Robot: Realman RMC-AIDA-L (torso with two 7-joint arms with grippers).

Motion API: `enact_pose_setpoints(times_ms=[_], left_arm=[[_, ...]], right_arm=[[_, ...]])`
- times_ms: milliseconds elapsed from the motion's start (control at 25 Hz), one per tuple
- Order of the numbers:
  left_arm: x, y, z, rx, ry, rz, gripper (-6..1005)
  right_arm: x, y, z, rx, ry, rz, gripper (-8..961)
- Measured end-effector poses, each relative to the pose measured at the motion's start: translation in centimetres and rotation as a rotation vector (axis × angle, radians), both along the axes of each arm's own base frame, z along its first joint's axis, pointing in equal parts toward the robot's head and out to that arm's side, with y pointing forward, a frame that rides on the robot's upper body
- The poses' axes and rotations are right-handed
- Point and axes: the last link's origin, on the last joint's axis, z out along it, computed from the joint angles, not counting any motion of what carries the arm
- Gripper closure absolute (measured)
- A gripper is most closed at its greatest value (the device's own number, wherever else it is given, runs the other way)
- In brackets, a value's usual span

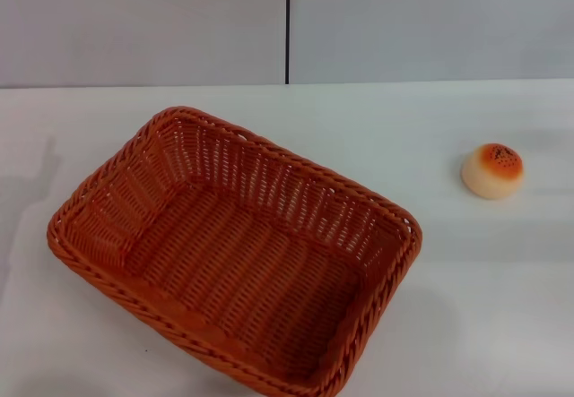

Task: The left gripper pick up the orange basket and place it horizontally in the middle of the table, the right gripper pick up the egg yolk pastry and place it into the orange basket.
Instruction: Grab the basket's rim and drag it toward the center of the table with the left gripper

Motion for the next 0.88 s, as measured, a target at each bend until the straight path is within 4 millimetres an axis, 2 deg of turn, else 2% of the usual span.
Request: enact_pose_setpoints(times_ms=[560, 760, 800, 840, 880], left_arm=[[0.0, 0.3, 1.2, 0.009, 0.037, -0.039, 159], [-0.2, 1.9, 2.8, -0.128, 0.029, -0.108, 159], [0.0, 3.2, 3.9, -0.221, 0.023, -0.14, 159], [0.0, 3.2, 3.9, -0.221, 0.023, -0.14, 159], [0.2, 4.0, 4.8, -0.282, 0.033, -0.152, 159]], right_arm=[[0.2, -1.1, -0.1, -0.013, -0.014, 0.017, 379], [0.6, -1.8, -0.3, -0.002, 0.004, 0.001, 379], [0.7, -1.8, -0.3, -0.004, 0.003, -0.006, 379], [0.8, -1.7, -0.3, -0.008, 0.0, -0.01, 379], [0.8, -1.5, -0.2, -0.011, -0.005, -0.014, 379]])
